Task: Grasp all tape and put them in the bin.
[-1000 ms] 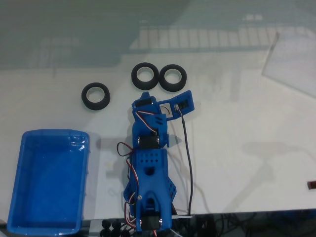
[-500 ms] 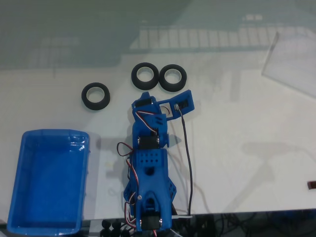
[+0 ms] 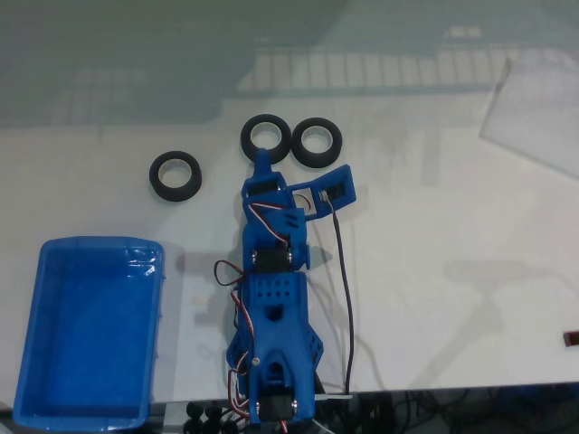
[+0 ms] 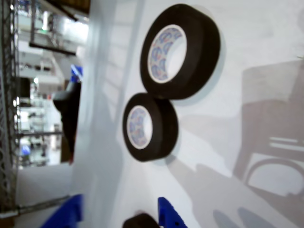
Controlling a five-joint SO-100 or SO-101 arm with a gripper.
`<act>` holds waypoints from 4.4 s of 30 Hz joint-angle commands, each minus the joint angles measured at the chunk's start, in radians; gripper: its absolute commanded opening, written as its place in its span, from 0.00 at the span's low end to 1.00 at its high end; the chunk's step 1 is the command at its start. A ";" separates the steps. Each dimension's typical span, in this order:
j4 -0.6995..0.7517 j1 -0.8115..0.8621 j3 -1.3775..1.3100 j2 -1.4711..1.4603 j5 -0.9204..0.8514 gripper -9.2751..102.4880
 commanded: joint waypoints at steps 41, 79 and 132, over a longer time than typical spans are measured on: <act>0.206 0.025 -1.253 -1.710 0.002 0.32; 0.202 -0.031 -1.451 -1.919 0.014 0.08; 0.528 -1.542 -1.000 -1.063 0.172 0.08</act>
